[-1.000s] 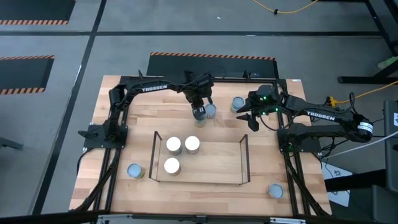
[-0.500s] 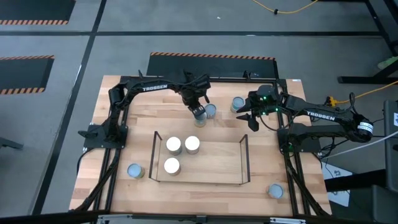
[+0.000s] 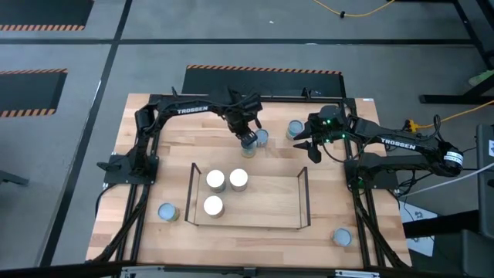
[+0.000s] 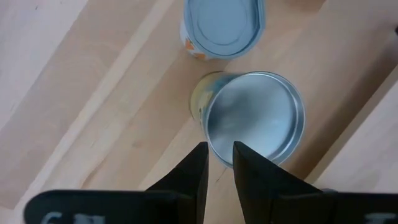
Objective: Pick and place cans onto a shelf
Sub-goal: Put the blue yellow canned carrot on the shelf
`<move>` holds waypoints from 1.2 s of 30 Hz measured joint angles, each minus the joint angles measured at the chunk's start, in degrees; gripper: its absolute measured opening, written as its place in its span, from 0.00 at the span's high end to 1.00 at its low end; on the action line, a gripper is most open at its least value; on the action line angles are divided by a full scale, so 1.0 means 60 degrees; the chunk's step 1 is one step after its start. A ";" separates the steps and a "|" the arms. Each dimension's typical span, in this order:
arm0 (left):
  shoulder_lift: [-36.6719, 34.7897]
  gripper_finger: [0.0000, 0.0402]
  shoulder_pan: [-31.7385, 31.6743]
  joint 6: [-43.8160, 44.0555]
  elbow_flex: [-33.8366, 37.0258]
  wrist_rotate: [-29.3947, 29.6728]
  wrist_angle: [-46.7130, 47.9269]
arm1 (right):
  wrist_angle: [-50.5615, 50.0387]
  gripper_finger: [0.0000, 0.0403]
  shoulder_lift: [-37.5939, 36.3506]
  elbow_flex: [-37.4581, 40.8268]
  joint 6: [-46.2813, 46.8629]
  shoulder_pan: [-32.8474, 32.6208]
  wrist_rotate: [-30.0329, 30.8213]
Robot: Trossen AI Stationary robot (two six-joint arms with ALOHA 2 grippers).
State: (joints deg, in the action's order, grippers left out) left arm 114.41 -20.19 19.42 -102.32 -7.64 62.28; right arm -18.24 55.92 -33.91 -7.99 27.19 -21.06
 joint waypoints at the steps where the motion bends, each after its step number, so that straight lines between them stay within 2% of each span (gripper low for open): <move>1: 0.0000 0.83 0.0015 0.0005 0.0000 0.0018 -0.0003 | -0.0004 0.61 0.0000 0.0000 0.0001 -0.0001 0.0000; 8: 0.0000 0.83 0.0081 0.0025 0.0000 0.0410 -0.0007 | -0.0004 0.61 0.0000 0.0000 0.0002 -0.0002 0.0000; 29: 0.0561 0.84 0.0129 0.0091 0.0015 0.0368 -0.0254 | -0.0026 0.61 0.0000 0.0000 0.0000 0.0002 0.0000; 32: 0.0564 0.86 0.0129 -0.0116 0.0015 0.0361 -0.0306 | -0.0025 0.61 0.0004 0.0000 0.0000 -0.0001 -0.0004; 36: 0.0561 0.93 0.0132 -0.0340 0.0011 0.0351 -0.0306 | -0.0022 0.61 0.0001 0.0000 0.0000 0.0001 -0.0001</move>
State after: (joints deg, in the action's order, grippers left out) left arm 117.78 -19.40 17.38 -102.26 -5.53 60.45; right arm -18.37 55.92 -33.91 -7.99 27.20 -21.06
